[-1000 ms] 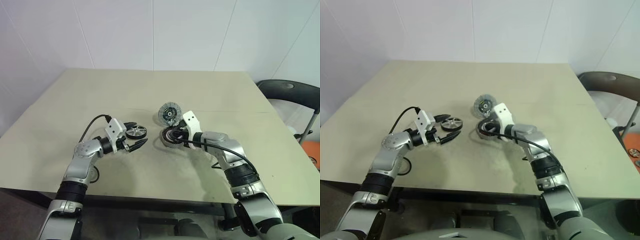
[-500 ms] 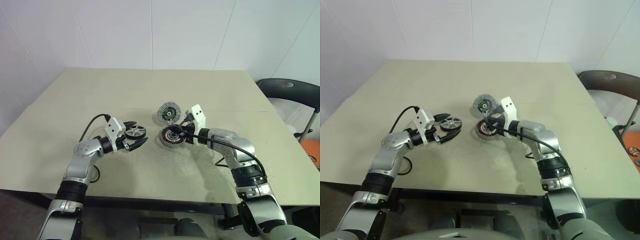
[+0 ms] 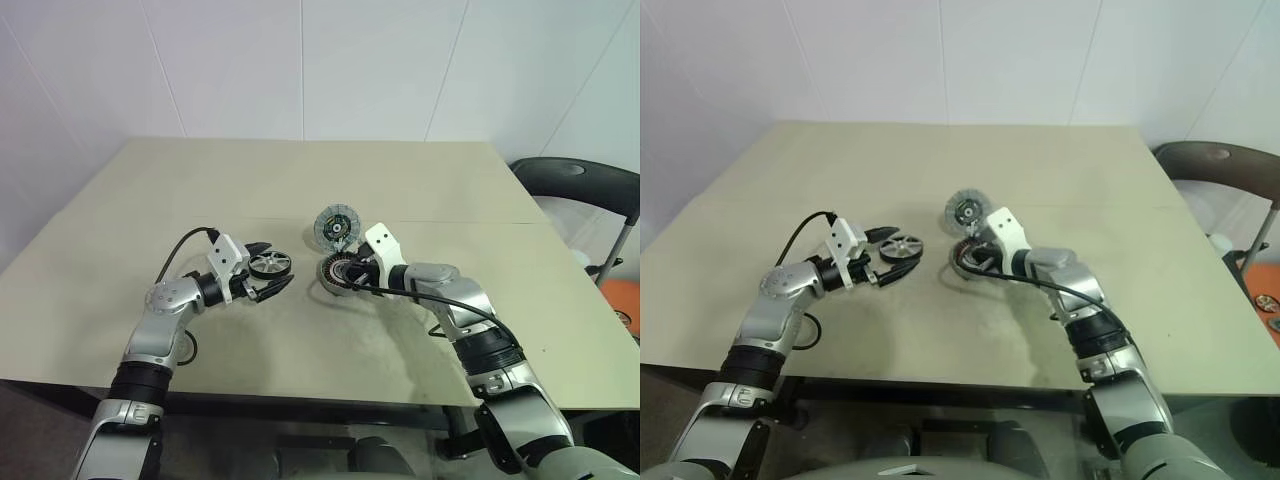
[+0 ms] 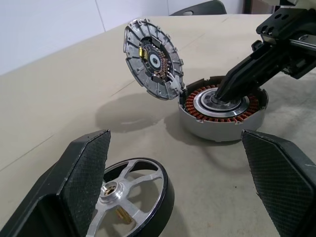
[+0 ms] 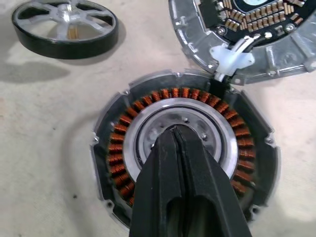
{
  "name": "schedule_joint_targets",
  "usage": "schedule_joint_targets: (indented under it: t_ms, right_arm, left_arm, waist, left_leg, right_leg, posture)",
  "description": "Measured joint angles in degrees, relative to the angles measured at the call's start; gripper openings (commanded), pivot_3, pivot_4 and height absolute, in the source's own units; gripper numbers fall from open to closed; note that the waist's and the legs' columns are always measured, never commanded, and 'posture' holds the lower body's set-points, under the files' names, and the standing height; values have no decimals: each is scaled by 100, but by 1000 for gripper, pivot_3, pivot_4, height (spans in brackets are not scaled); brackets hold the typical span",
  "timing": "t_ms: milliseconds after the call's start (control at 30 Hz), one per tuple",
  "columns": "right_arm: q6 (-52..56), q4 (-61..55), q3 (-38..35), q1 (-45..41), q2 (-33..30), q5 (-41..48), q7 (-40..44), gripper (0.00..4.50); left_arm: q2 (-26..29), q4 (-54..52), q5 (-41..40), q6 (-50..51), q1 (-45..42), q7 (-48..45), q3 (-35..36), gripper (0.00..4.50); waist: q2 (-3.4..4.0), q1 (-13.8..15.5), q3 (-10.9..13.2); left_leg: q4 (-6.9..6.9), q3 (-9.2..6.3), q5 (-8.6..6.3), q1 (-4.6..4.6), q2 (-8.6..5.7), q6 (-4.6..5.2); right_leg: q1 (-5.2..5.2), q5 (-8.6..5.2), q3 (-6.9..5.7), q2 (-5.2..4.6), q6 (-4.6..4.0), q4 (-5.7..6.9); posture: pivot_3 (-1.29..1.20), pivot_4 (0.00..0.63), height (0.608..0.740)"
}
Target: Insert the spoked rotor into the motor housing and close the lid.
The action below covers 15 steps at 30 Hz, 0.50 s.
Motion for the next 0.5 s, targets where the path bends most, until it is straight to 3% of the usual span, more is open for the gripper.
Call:
schedule_joint_targets:
  t_ms: [233,500]
  right_arm:
    - [-53,27,-68,29,407,-35,-191,25]
    - [-455,463,-181,-134,449,-238,-687,25]
  left_arm:
    - [-2,0,3,0,1,1,-35,4500]
    - [-1,-1,5,1,17,2,-88,4500]
  waist:
    - [1,-168,0]
    - [1,-124,0]
  left_leg:
    - [-18,1,1,2,7,0]
    - [-11,1,1,3,5,-1]
  right_leg:
    - [-11,1,1,4,0,6]
    - [-2,0,0,2,0,4]
  posture:
    - [0,0,740]
    - [0,0,740]
